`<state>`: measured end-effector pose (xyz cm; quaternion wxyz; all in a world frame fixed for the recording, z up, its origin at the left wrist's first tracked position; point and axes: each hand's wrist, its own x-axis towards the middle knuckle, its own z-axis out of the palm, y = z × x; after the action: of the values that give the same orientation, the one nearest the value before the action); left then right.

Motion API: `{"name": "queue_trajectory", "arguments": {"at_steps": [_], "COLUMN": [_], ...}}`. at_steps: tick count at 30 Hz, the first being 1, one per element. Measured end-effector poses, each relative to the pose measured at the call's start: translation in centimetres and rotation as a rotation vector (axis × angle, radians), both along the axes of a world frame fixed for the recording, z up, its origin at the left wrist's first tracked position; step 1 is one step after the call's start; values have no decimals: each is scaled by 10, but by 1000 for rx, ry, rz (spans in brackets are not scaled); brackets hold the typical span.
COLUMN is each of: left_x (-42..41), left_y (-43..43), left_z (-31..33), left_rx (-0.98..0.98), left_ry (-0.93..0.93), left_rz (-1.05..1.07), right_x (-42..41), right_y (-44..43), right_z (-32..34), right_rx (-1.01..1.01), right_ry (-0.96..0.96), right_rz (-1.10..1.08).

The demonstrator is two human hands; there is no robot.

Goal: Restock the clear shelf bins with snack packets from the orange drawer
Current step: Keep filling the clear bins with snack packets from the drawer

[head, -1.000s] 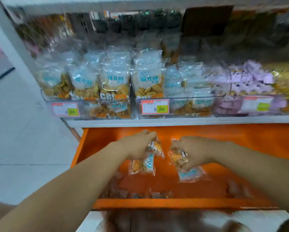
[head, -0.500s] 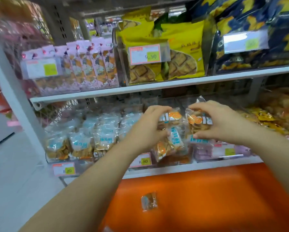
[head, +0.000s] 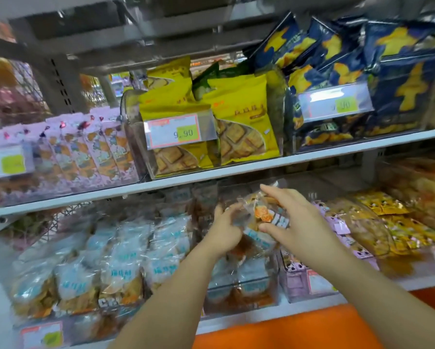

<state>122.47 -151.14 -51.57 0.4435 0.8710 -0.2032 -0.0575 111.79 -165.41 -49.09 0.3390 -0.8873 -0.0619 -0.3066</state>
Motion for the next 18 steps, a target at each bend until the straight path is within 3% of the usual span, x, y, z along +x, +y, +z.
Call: {"name": "queue_trajectory", "arguments": {"at_steps": [3, 5, 9, 12, 14, 16, 18], "left_x": [7, 8, -8, -27, -37, -36, -37], "left_y": [6, 10, 9, 13, 19, 26, 29], "left_z": [6, 10, 24, 32, 36, 34, 33], "left_rx": [-280, -318, -273, -305, -204, 53, 302], "left_ry": [223, 273, 111, -20, -151, -323, -358], "left_rz": [9, 70, 168, -5, -80, -146, -250], "right_x": [4, 7, 11, 12, 12, 12, 12], "right_y": [-1, -4, 1, 10, 12, 12, 12], "right_z": [-6, -8, -7, -8, -11, -15, -19], "right_rx": [41, 82, 71, 38, 20, -23, -142], "right_ry": [62, 77, 55, 37, 45, 83, 183], "right_rz": [-15, -31, -35, 20, 55, 90, 112]}}
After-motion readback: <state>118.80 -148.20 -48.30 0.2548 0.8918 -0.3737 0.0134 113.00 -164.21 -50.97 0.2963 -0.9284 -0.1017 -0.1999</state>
